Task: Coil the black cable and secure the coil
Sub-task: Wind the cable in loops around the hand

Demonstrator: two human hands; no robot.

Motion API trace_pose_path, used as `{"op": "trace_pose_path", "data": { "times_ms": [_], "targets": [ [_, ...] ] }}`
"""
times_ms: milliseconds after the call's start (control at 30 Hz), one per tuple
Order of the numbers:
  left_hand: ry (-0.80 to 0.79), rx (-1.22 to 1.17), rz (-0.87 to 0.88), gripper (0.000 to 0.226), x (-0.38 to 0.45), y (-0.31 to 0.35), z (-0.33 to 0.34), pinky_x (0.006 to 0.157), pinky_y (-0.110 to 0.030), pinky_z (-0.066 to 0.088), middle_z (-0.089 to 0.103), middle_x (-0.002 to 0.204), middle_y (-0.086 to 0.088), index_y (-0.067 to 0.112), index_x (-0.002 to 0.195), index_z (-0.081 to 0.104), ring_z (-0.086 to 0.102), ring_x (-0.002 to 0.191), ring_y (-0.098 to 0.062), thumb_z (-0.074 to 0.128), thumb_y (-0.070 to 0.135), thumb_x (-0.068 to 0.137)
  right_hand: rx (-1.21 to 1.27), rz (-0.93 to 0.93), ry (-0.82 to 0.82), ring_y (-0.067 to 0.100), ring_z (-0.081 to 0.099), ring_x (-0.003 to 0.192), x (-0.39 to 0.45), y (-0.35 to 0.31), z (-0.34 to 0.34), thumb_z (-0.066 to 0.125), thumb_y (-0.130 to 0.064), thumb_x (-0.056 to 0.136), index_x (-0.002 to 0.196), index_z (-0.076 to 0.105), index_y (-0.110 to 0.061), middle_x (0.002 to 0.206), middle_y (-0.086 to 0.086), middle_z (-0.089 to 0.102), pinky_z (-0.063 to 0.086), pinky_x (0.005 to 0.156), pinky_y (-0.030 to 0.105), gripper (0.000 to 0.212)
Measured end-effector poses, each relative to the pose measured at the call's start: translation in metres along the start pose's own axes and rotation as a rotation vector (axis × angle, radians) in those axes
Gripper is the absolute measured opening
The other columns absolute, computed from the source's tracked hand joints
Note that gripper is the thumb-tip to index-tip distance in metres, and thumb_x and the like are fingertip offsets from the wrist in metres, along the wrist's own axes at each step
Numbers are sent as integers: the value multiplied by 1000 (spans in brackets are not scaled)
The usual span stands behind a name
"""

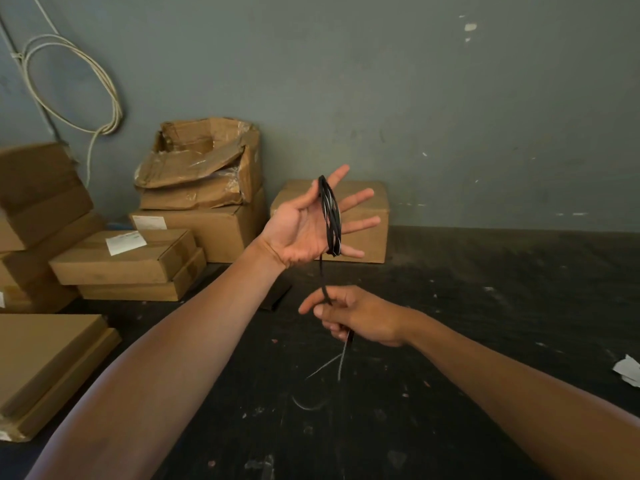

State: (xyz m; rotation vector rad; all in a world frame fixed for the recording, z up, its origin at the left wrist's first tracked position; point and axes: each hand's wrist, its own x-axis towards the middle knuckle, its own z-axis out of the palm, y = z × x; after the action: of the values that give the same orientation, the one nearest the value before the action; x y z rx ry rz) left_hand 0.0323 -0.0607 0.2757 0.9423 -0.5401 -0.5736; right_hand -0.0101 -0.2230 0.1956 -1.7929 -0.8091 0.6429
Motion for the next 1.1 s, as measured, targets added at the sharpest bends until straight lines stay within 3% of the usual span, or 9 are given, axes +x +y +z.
{"op": "trace_pose_path", "data": {
  "times_ms": [133, 233, 333, 500, 733, 900, 1033, 1100],
  "targets": [
    [231, 65, 29, 47, -2, 3, -21, 104, -83, 11, 50, 149, -9, 42, 149, 36, 48, 133, -45, 23, 50, 104, -209, 61, -160, 9, 53, 68, -10, -9, 4, 50, -22, 100, 120, 62, -26, 72, -7, 53, 50, 66, 28, 24],
    [296, 103, -6, 45, -10, 0, -39, 104, -82, 12, 56, 144, -6, 43, 144, 42, 54, 128, -43, 25, 50, 103, -269, 54, -153, 7, 52, 66, -14, -17, 0, 49, -22, 101, 121, 61, -23, 71, -7, 52, 49, 61, 24, 24],
    [320, 71, -20, 46, -19, -5, -52, 102, -83, 13, 58, 142, -7, 42, 144, 43, 56, 125, -44, 26, 50, 102, -296, 35, -95, 6, 48, 61, -15, -24, -10, 46, -20, 102, 117, 63, -17, 70, -5, 48, 45, 58, 23, 23],
    [333, -104, 85, 49, -32, -5, -63, 97, -85, 23, 54, 146, -11, 38, 148, 39, 48, 130, -50, 32, 49, 101, -457, 57, -42, -3, 48, 58, -17, -29, -26, 43, -29, 103, 111, 66, -25, 71, -9, 49, 40, 62, 19, 24],
    [257, -253, 174, 48, -35, 5, -62, 94, -86, 24, 49, 150, -12, 33, 146, 45, 40, 135, -53, 32, 47, 102, -726, 221, -41, 0, 49, 82, -15, -23, -33, 39, -27, 104, 118, 62, -22, 86, -20, 50, 37, 75, 24, 27],
    [300, -162, 131, 48, -34, 2, -60, 93, -85, 29, 52, 148, -11, 36, 148, 42, 45, 132, -52, 31, 48, 102, -769, 202, -33, -5, 47, 77, -15, -30, -34, 39, -26, 104, 117, 62, -22, 85, -21, 50, 36, 73, 22, 27],
    [345, 47, -15, 47, -31, -5, -63, 100, -84, 17, 56, 144, -7, 41, 143, 45, 53, 127, -46, 31, 51, 100, -792, 86, 45, -1, 56, 91, -18, -52, -40, 42, -28, 103, 109, 66, -24, 100, -15, 63, 42, 80, 23, 25],
    [340, 171, -122, 45, -30, -13, -63, 103, -83, 13, 58, 142, -6, 43, 140, 50, 57, 125, -41, 29, 52, 101, -812, 30, 104, 1, 58, 83, -18, -66, -45, 47, -29, 102, 100, 67, -27, 93, -13, 64, 42, 73, 24, 21]
  ]
}}
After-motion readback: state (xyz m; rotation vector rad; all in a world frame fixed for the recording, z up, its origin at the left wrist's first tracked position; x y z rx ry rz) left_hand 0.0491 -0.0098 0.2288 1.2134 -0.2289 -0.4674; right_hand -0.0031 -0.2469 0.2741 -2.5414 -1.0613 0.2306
